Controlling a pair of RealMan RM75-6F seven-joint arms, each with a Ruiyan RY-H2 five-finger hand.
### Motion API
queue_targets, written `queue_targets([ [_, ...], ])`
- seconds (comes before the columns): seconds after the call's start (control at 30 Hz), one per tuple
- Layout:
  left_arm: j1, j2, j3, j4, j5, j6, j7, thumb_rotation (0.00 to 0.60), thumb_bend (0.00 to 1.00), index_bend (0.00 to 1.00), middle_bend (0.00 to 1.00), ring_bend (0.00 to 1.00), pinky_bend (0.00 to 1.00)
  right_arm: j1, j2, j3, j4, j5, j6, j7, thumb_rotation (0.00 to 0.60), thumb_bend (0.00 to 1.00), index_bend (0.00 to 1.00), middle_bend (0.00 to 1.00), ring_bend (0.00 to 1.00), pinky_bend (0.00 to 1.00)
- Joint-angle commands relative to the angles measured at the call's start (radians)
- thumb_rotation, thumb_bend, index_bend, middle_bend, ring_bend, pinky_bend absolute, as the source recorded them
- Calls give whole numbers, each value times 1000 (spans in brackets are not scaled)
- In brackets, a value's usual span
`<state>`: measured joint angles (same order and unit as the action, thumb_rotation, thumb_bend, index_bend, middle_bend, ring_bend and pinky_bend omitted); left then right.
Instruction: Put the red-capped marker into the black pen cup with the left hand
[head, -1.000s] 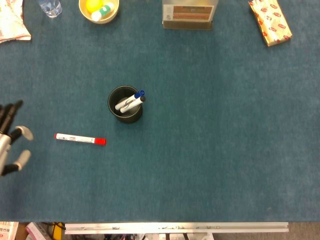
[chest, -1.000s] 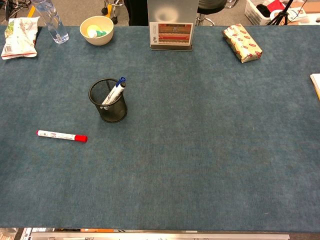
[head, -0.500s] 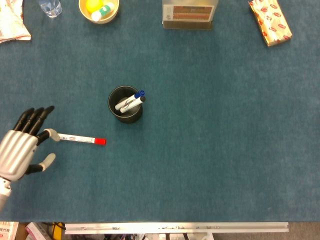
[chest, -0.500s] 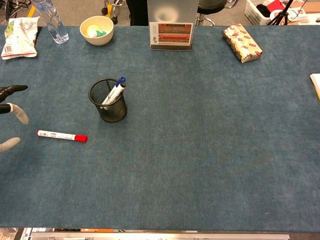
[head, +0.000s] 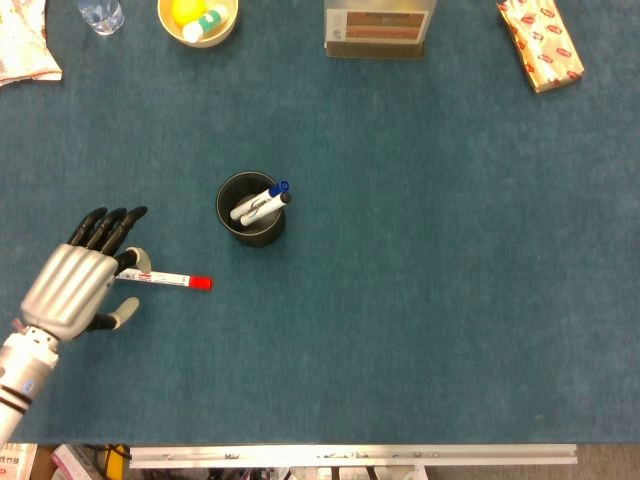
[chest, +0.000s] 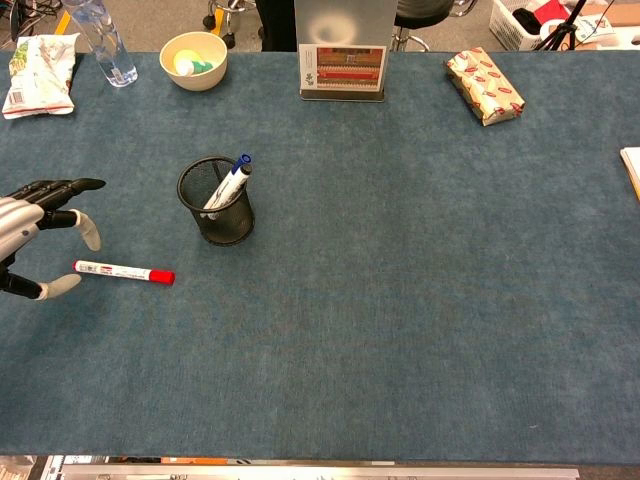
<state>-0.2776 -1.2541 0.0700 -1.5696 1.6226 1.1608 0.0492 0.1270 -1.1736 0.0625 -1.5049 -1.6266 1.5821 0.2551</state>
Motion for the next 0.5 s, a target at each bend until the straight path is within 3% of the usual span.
queue_targets([
  [0.03, -19, -14, -12, -8, -31, -31, 27, 600, 284, 398, 0, 0, 0, -1, 2, 2, -1, 2, 2, 2, 600, 96, 569, 499, 398, 427],
  [0.5, -55, -66, -23, 51, -101, -89, 32, 600, 284, 402, 0, 0, 0, -3, 8, 8, -3, 9, 5, 7, 600, 96, 569, 499, 397, 427],
])
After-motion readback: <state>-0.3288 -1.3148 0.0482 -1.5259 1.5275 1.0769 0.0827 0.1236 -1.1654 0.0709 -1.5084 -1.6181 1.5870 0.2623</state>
